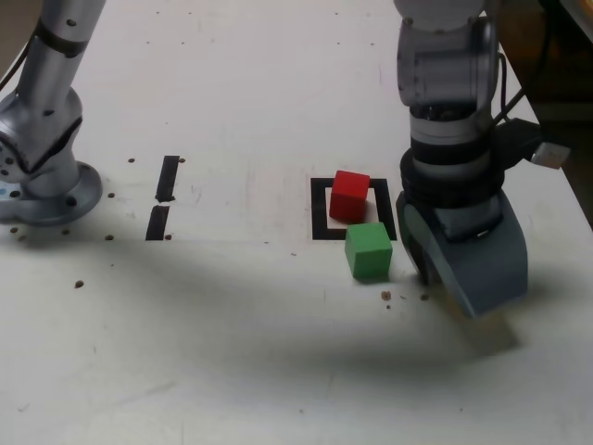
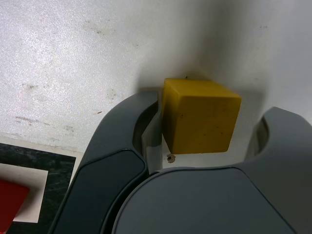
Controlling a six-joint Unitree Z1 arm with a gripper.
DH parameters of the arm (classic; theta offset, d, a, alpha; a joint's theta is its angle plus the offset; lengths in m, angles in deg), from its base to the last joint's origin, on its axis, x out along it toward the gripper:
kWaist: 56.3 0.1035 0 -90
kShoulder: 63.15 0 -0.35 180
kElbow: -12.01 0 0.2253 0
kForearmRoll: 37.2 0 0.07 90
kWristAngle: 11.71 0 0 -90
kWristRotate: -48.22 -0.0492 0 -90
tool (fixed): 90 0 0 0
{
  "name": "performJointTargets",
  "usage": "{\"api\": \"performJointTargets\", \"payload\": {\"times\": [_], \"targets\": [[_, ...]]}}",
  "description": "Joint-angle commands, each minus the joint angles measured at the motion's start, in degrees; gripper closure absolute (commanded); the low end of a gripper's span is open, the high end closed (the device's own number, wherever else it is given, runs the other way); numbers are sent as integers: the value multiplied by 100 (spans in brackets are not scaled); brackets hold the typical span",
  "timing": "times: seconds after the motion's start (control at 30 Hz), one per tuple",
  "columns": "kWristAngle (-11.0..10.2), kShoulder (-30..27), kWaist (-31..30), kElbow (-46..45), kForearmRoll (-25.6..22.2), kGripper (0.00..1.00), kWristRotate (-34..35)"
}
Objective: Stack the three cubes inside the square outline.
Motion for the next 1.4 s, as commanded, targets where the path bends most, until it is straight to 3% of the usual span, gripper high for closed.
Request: {"api": "performJointTargets", "payload": {"times": [0.0,0.6,0.8,1.1,1.37], "targets": [[-11,122,-9,-28,15,96,-2],[-71,-333,-169,1,-132,99,167],[-222,-833,-209,105,-623,99,447],[-411,-1439,-211,899,-1732,99,903],[-834,-1583,-59,1207,-2553,99,1588]]}}
